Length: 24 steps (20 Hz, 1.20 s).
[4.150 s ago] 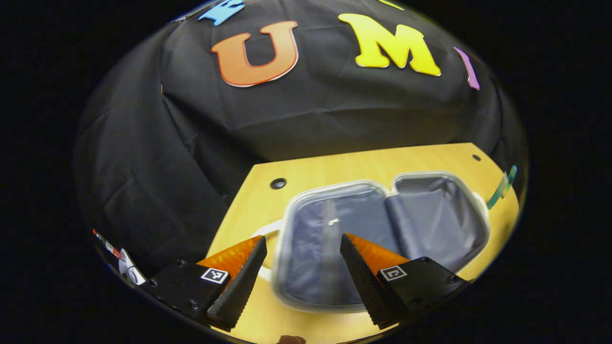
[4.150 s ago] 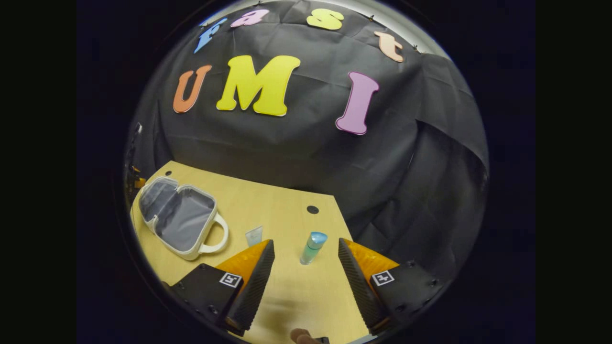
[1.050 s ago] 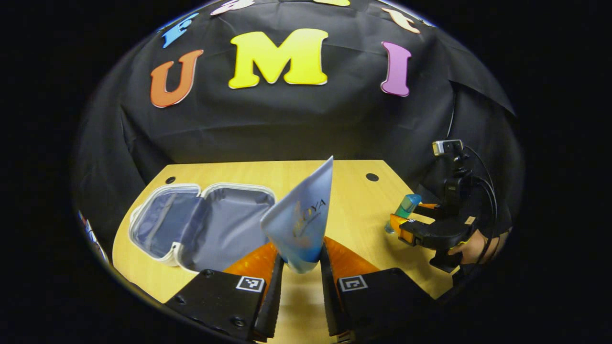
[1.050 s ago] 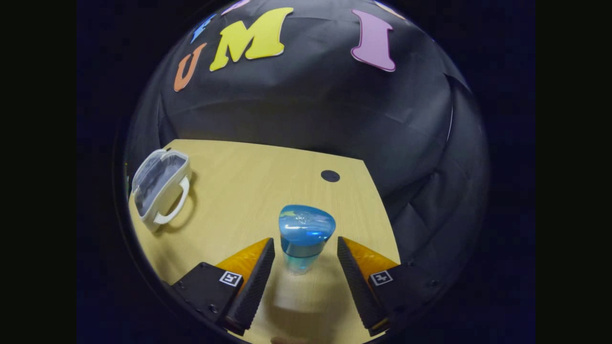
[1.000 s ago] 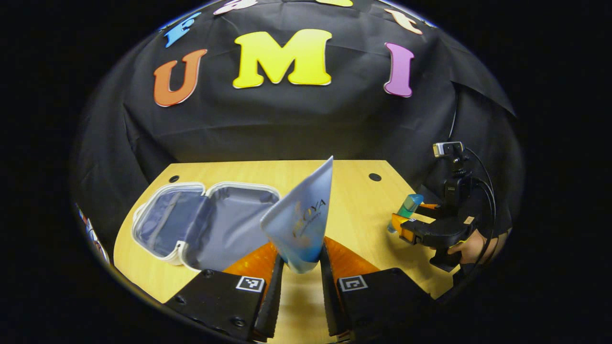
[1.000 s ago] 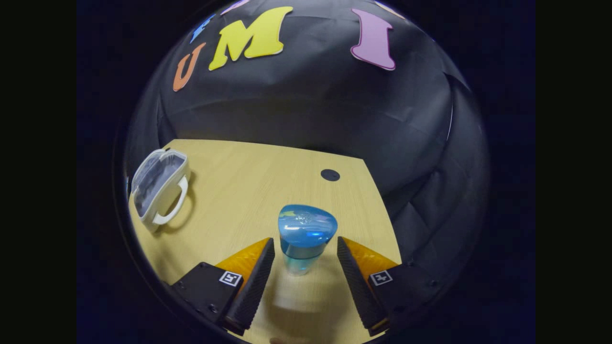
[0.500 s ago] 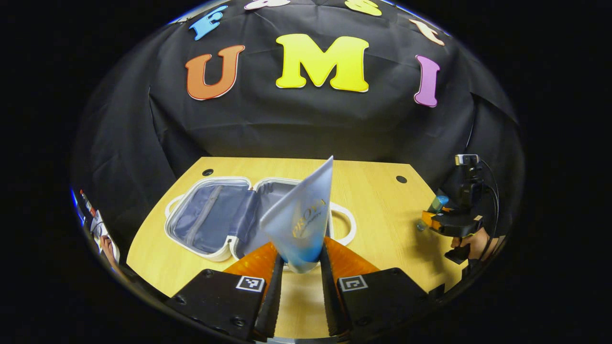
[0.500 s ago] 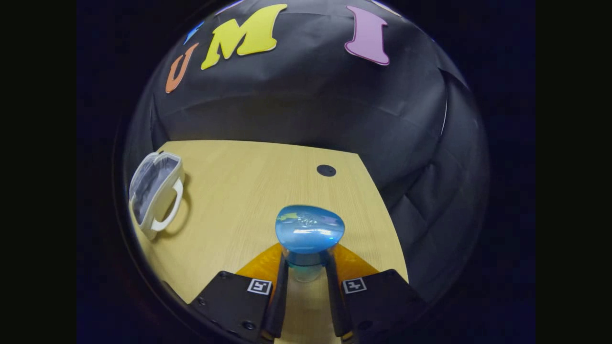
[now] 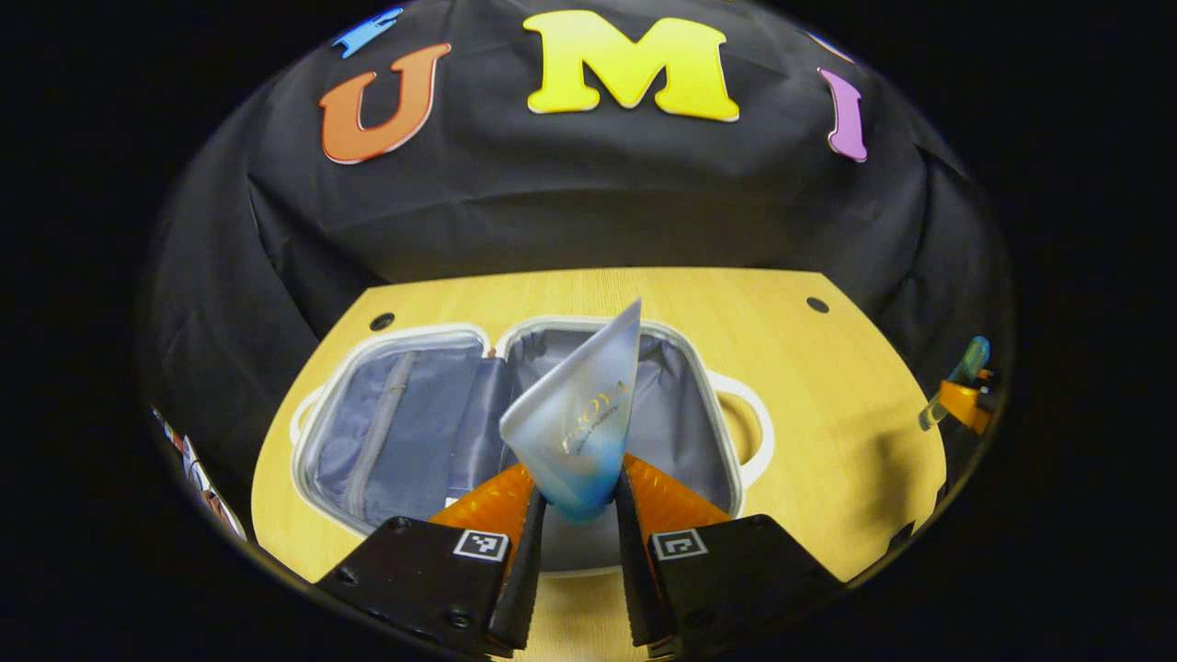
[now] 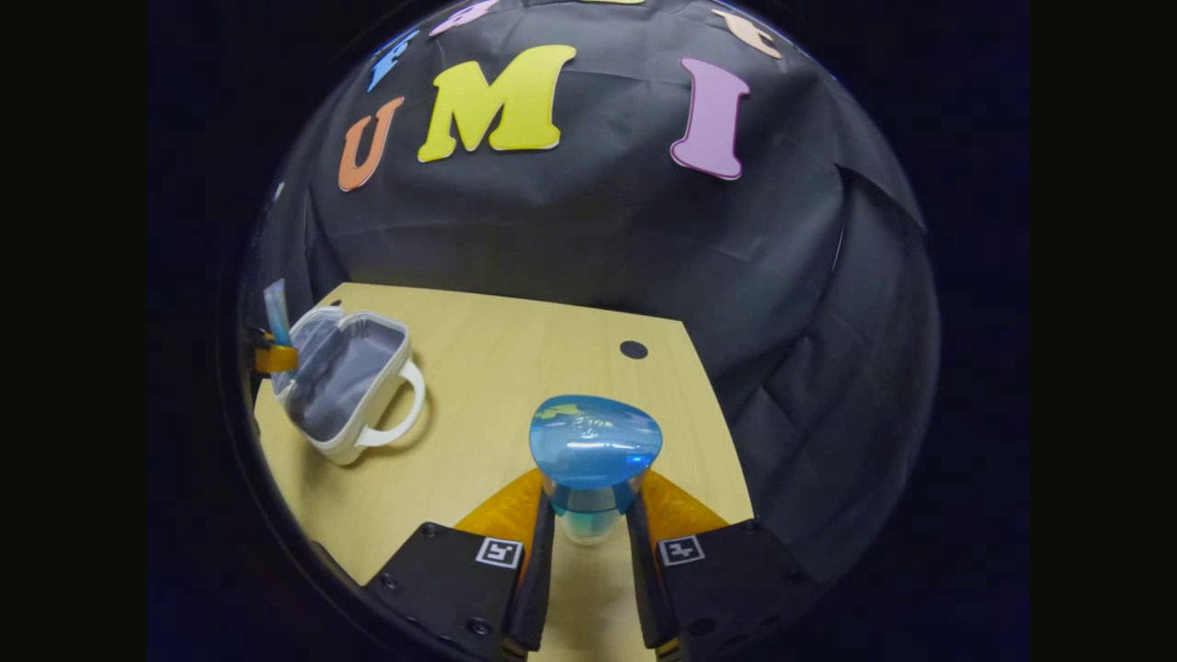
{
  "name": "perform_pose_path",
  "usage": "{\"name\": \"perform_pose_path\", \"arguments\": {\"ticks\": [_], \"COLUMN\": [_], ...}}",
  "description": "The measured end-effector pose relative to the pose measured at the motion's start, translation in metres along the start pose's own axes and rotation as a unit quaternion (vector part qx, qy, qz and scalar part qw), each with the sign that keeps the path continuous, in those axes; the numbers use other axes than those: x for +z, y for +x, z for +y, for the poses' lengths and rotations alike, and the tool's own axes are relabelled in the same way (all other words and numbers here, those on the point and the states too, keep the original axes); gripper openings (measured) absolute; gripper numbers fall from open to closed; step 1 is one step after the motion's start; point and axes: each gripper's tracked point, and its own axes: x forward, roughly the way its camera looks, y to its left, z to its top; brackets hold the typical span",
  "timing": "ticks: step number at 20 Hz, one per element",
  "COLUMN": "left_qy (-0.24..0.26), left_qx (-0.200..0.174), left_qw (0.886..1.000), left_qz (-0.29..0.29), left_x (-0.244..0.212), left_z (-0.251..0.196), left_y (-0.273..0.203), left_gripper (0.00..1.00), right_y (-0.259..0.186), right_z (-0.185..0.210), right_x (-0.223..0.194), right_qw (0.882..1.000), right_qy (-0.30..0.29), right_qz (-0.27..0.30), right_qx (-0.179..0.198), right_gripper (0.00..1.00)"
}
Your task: First open the suitcase, pack the skin care products into it, and then close the suitcase.
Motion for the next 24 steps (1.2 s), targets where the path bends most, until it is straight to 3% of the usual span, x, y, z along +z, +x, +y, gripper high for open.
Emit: {"name": "perform_pose_path", "arguments": {"ticks": [7,11,18,22,23,24], "left_qy": [-0.011,0.007,-0.015,-0.022,-0.026,-0.028], "left_qx": [-0.010,-0.001,0.002,0.002,-0.005,-0.016], "left_qw": [0.991,0.987,0.980,0.980,0.982,0.984], "left_qz": [0.130,0.158,0.197,0.197,0.189,0.174], "left_x": [-0.070,-0.068,-0.072,-0.072,-0.068,-0.062], "left_z": [0.001,0.009,0.012,0.011,0.008,0.003], "left_y": [0.045,0.046,0.057,0.059,0.057,0.053], "left_gripper": [0.43,0.43,0.42,0.42,0.36,0.36], "right_y": [-0.046,-0.051,-0.036,-0.026,-0.024,-0.022], "right_z": [0.039,0.051,0.073,0.094,0.101,0.108], "right_x": [0.017,0.014,-0.004,-0.007,-0.005,-0.001], "right_qw": [1.000,1.000,1.000,0.999,0.999,0.999], "right_qy": [0.025,0.015,0.003,0.018,0.017,0.012], "right_qz": [-0.011,-0.005,0.024,0.036,0.037,0.034], "right_qx": [0.009,0.006,0.008,0.022,0.027,0.032], "right_gripper": [0.36,0.35,0.36,0.37,0.37,0.37]}}
